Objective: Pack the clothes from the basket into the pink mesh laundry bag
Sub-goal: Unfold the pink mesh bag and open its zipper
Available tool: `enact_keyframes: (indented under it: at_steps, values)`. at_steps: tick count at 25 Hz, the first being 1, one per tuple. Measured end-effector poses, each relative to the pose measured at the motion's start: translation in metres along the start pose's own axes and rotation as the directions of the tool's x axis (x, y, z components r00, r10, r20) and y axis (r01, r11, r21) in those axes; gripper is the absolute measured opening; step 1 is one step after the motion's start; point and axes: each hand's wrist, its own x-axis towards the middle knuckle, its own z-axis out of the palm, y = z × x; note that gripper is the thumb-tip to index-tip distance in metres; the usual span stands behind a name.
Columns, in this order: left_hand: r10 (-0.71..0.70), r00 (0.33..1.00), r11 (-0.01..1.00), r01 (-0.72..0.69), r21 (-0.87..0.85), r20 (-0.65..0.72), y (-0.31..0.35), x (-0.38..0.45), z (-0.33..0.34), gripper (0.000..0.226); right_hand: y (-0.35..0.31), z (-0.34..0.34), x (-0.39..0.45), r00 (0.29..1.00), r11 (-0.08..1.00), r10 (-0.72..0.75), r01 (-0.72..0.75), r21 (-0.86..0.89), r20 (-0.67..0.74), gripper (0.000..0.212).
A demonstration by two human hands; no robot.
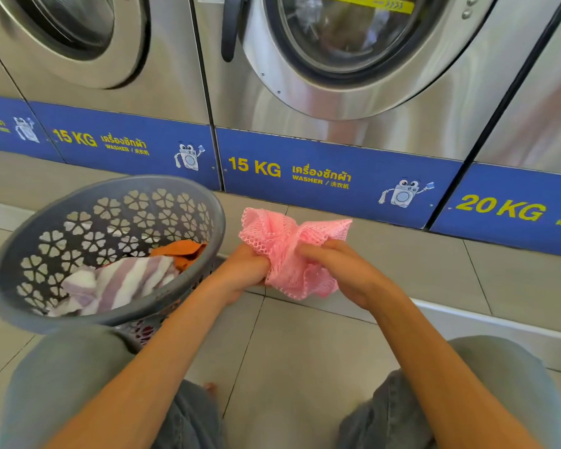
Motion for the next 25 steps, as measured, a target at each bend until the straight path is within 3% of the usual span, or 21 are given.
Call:
enact_keyframes:
  at_steps: [3, 7, 11, 17, 19, 22, 23, 25]
  values:
    - [0.045, 0.998, 0.999, -0.043, 0.032, -0.044, -0.001, -0.001, -0.003, 0.044, -0.004, -0.014, 0.007, 0.99, 0.996, 0.018, -0.006, 0.085, -0.137, 0.048]
    - [0.077, 0.994, 0.993, -0.069, 0.098, -0.077, -0.004, -0.002, -0.005, 0.044, -0.005, -0.025, 0.012, 0.966, 0.993, 0.083, -0.06, 0.097, -0.244, 0.036]
    - [0.084, 0.994, 0.987, -0.073, 0.142, -0.074, -0.001, -0.002, -0.005, 0.046, -0.006, -0.016, 0.011, 0.928, 0.996, 0.086, -0.077, 0.04, -0.363, 0.04]
    - [0.031, 0.995, 0.962, -0.057, 0.268, 0.099, -0.005, 0.001, -0.007, 0.04, -0.013, -0.012, 0.005, 0.939, 0.986, 0.124, -0.078, 0.15, -0.322, 0.045]
    - [0.063, 0.988, 0.973, -0.093, 0.211, 0.142, -0.004, -0.003, -0.006, 0.053, -0.014, -0.01, 0.002, 0.942, 0.989, 0.109, -0.072, 0.126, -0.318, 0.055]
    - [0.093, 0.976, 0.981, -0.123, 0.149, 0.195, 0.001, -0.007, -0.001, 0.091, -0.011, -0.006, 0.003, 0.942, 0.992, 0.094, -0.063, 0.106, -0.323, 0.06]
    - [0.098, 0.972, 0.976, -0.135, 0.168, 0.214, 0.001, -0.007, 0.001, 0.09, -0.01, -0.004, 0.005, 0.943, 0.992, 0.097, -0.065, 0.109, -0.319, 0.059]
    - [0.117, 0.972, 0.962, -0.163, 0.219, 0.206, -0.001, -0.004, 0.002, 0.058, -0.007, -0.002, 0.007, 0.941, 0.994, 0.093, -0.071, 0.08, -0.326, 0.056]
